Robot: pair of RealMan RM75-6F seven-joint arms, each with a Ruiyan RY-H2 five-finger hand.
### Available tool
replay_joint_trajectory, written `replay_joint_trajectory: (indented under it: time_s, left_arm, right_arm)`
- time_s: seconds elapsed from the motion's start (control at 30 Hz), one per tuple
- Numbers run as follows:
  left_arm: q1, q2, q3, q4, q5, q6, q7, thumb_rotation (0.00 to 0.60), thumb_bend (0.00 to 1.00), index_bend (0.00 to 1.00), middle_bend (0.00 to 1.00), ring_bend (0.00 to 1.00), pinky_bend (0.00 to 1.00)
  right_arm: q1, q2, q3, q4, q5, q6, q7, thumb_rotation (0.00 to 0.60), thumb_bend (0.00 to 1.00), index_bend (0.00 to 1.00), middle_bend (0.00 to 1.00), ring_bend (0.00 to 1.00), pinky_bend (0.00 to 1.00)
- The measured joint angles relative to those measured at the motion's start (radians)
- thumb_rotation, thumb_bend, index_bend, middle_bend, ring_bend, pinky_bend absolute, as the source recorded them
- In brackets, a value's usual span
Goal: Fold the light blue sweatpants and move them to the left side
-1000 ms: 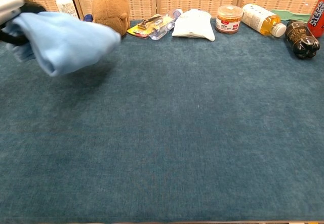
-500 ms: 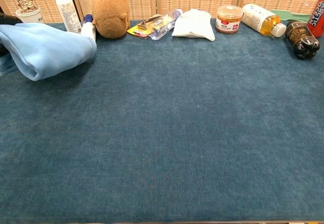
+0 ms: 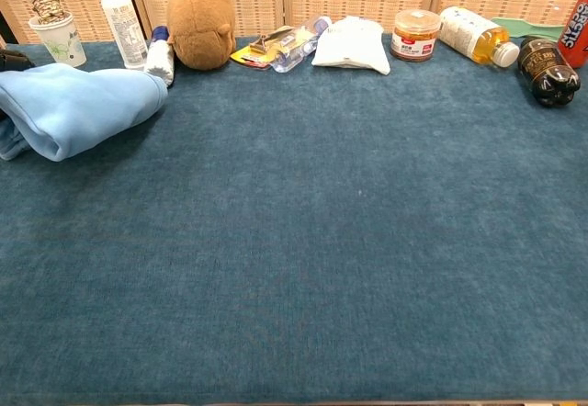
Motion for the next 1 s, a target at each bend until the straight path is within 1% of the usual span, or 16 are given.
replay_joint_trajectory:
  time_s: [0.03, 0.07, 0.13, 0.17, 0.23, 0.37, 0.47, 0.53, 0.6, 0.77, 0.83, 1.0]
  left_arm:
    - [0.000, 0.004, 0.004, -0.006, 0.003, -0.009, -0.008, 0.598, 0.53, 0.03, 0.00, 0.00, 0.08]
    - [0.000, 0.010, 0.008, -0.012, 0.006, -0.018, -0.016, 0.587, 0.48, 0.00, 0.00, 0.00, 0.03]
    - [0.000, 0.024, 0.017, -0.028, 0.013, -0.042, -0.022, 0.561, 0.42, 0.00, 0.00, 0.00, 0.00]
    - [0.000, 0.031, 0.021, -0.037, 0.016, -0.050, -0.021, 0.543, 0.38, 0.00, 0.00, 0.00, 0.00]
    - [0.000, 0.047, 0.028, -0.059, 0.021, -0.065, -0.013, 0.519, 0.35, 0.00, 0.00, 0.00, 0.00]
    - [0.003, 0.072, 0.035, -0.100, 0.027, -0.070, 0.028, 0.495, 0.29, 0.00, 0.00, 0.00, 0.00]
    - [0.006, 0.092, 0.034, -0.142, 0.030, -0.061, 0.064, 0.464, 0.25, 0.00, 0.00, 0.00, 0.00]
    - [0.009, 0.108, 0.033, -0.176, 0.031, -0.052, 0.081, 0.455, 0.24, 0.00, 0.00, 0.00, 0.00]
    - [0.013, 0.125, 0.032, -0.208, 0.031, -0.045, 0.100, 0.456, 0.21, 0.00, 0.00, 0.00, 0.00]
    - [0.022, 0.161, 0.029, -0.279, 0.026, -0.046, 0.121, 0.460, 0.02, 0.00, 0.00, 0.00, 0.00]
    - [0.026, 0.177, 0.028, -0.312, 0.023, -0.046, 0.126, 0.460, 0.00, 0.00, 0.00, 0.00, 0.00]
    - [0.036, 0.217, 0.025, -0.394, 0.020, -0.042, 0.143, 0.460, 0.00, 0.00, 0.00, 0.00, 0.00]
  right_arm:
    - [0.000, 0.000, 0.000, -0.001, 0.000, 0.001, 0.000, 0.600, 0.00, 0.00, 0.00, 0.00, 0.03]
    - [0.000, 0.001, 0.000, -0.001, -0.001, 0.002, -0.001, 0.600, 0.00, 0.00, 0.00, 0.00, 0.03]
    - [-0.001, 0.002, 0.000, -0.002, -0.002, 0.005, 0.002, 0.600, 0.00, 0.00, 0.00, 0.00, 0.03]
    - [-0.001, 0.002, 0.000, -0.002, -0.002, 0.006, 0.004, 0.600, 0.00, 0.00, 0.00, 0.00, 0.03]
    - [-0.002, 0.004, 0.000, -0.002, -0.003, 0.008, 0.007, 0.600, 0.00, 0.00, 0.00, 0.00, 0.03]
    - [-0.002, 0.005, -0.001, -0.002, -0.005, 0.008, 0.011, 0.600, 0.00, 0.00, 0.00, 0.00, 0.03]
    - [-0.002, 0.006, -0.002, -0.003, -0.007, 0.010, 0.011, 0.600, 0.00, 0.00, 0.00, 0.00, 0.03]
    - [-0.003, 0.007, -0.002, -0.003, -0.007, 0.012, 0.011, 0.600, 0.00, 0.00, 0.00, 0.00, 0.03]
    - [-0.003, 0.008, -0.002, -0.004, -0.006, 0.012, 0.012, 0.600, 0.00, 0.00, 0.00, 0.00, 0.03]
    - [-0.005, 0.007, 0.002, -0.009, 0.001, 0.013, -0.003, 0.600, 0.00, 0.00, 0.00, 0.00, 0.03]
    - [-0.005, 0.006, 0.002, -0.013, 0.000, 0.016, -0.003, 0.600, 0.00, 0.00, 0.00, 0.00, 0.03]
    - [-0.005, 0.006, -0.001, -0.017, -0.005, 0.017, -0.009, 0.600, 0.00, 0.00, 0.00, 0.00, 0.03]
